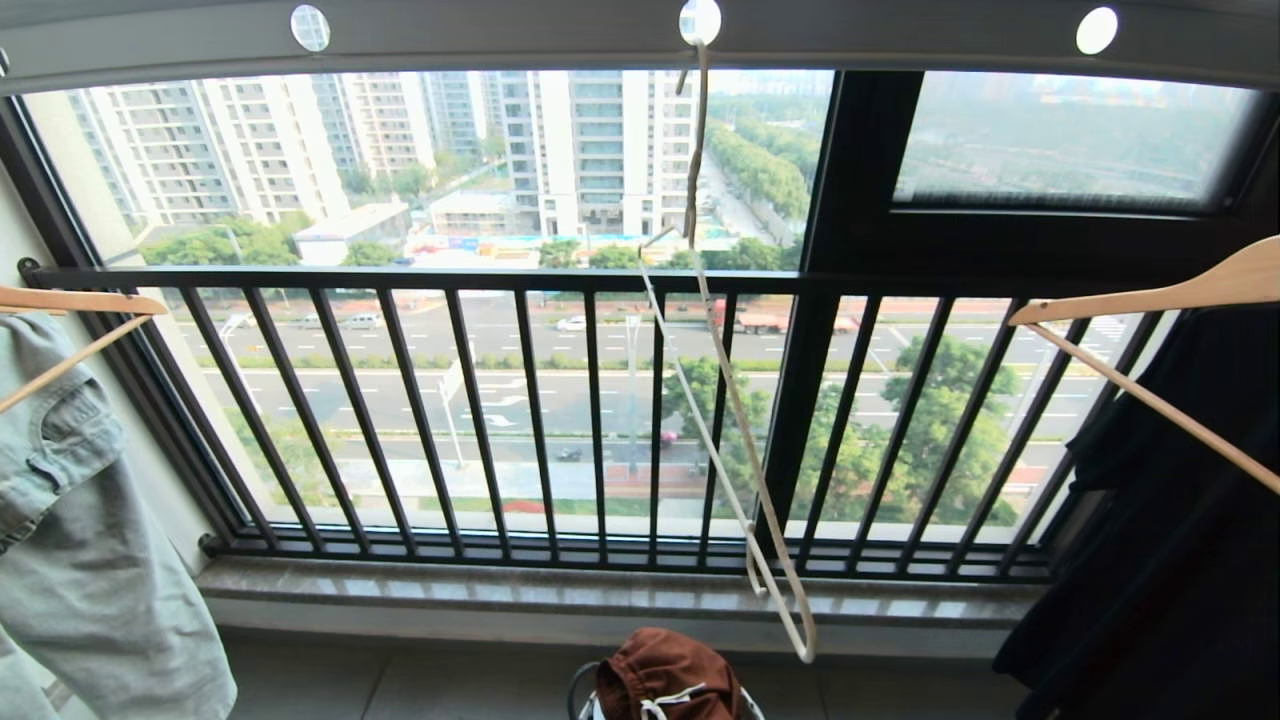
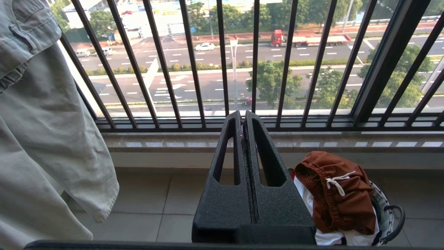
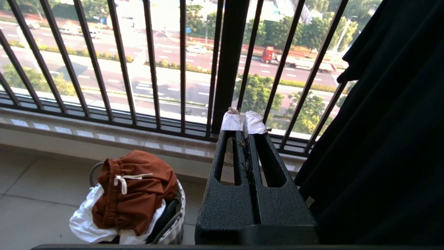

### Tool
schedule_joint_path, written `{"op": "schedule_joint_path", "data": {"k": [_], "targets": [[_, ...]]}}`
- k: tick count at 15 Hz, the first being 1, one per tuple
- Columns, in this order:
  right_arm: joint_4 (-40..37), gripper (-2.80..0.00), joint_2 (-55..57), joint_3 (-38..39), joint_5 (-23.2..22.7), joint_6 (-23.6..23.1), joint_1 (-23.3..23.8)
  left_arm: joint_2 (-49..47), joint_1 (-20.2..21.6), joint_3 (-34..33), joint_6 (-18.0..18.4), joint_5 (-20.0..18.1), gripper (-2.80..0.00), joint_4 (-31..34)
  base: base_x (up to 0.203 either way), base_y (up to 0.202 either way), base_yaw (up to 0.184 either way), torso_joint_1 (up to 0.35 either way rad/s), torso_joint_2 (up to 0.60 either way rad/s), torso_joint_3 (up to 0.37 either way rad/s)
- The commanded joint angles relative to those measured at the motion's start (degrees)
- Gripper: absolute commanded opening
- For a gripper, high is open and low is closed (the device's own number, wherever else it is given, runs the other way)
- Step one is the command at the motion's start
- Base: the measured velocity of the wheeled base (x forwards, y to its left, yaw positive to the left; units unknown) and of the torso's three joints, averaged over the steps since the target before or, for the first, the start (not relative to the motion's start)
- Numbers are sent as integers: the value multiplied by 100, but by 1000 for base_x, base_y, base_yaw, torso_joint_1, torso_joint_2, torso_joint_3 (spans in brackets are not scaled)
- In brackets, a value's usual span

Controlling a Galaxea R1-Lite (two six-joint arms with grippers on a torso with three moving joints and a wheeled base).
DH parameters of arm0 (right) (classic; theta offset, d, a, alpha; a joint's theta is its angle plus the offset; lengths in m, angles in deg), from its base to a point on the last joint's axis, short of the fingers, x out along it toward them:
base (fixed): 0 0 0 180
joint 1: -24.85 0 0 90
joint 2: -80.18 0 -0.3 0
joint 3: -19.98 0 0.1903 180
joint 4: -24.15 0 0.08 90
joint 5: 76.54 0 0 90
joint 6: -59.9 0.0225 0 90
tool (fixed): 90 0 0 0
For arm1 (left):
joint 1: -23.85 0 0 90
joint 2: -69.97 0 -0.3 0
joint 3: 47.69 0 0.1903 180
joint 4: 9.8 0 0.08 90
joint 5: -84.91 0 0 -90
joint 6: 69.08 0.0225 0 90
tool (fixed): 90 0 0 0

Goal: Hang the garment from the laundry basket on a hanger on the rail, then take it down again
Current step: Pick up the clothes rack on the clothesline

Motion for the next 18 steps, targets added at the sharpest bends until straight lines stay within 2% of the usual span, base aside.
{"op": "schedule_joint_path", "data": {"k": [1, 18], "targets": [[0, -280, 7, 0, -5, -7, -2, -3, 1, 0, 1, 4, -280, 2, 0, 0, 0, 0, 0, 0], [0, -280, 7, 0, 3, -16, -2, -9, 1, 0, 1, 4, -280, 2, 0, 0, 0, 0, 0, 0]]}}
